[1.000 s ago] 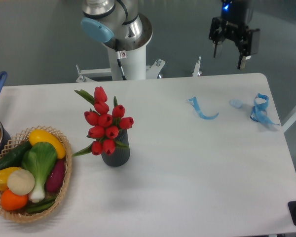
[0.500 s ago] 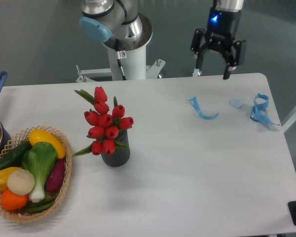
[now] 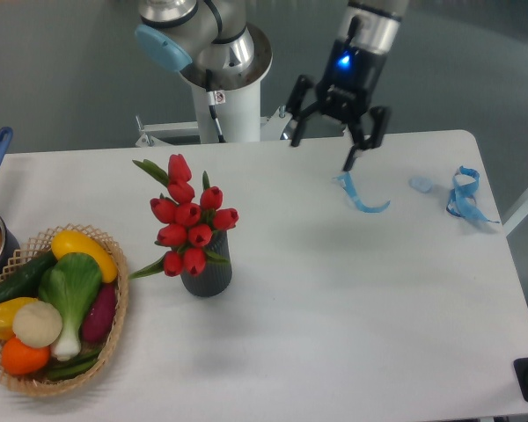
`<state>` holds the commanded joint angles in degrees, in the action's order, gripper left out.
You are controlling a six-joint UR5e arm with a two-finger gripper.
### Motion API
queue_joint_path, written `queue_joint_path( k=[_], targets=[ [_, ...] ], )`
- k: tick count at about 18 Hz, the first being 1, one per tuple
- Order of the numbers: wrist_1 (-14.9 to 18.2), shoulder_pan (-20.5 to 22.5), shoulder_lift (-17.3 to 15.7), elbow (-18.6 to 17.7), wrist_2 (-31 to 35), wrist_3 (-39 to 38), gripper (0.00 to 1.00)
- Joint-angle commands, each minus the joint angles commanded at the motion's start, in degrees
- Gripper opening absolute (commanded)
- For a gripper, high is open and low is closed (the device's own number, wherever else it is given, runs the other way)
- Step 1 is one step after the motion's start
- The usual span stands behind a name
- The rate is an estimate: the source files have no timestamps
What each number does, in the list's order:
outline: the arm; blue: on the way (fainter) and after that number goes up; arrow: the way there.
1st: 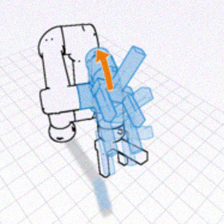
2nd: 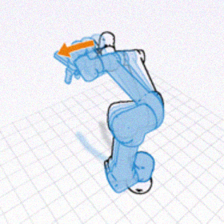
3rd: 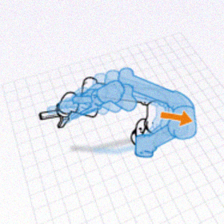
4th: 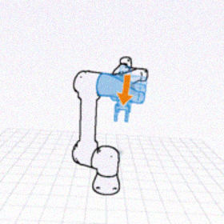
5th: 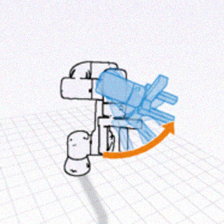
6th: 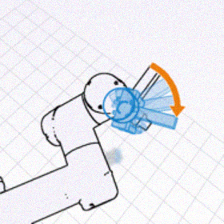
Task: Pick up the flowers from the vase
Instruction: 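Move the open gripper toward the red tulip bouquet in the vase, then lower the gripper around the tulip stems and close on them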
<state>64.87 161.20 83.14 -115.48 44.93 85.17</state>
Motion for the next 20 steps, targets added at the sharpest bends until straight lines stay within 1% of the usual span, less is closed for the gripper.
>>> queue_joint_path(
  k=[3,8,10,12,14,16,18,20],
  targets=[
    [-0.44,-0.36,0.53,-1.23,-5.88,0.00,1.00],
    [-0.97,-2.64,0.70,-3.96,-6.43,0.61,1.00],
    [-2.81,-3.95,1.49,-4.05,-6.43,0.53,1.00],
    [-4.74,-5.01,3.16,-4.31,-6.43,0.44,1.00],
    [-5.97,-6.07,4.56,-4.49,-6.43,0.35,1.00],
    [-8.43,-7.12,6.06,-4.49,-6.52,0.35,1.00],
    [-11.07,-8.00,8.43,-4.49,-6.52,0.35,1.00],
    [-12.48,-9.49,9.66,-4.31,-6.69,0.26,1.00]
  ],
)
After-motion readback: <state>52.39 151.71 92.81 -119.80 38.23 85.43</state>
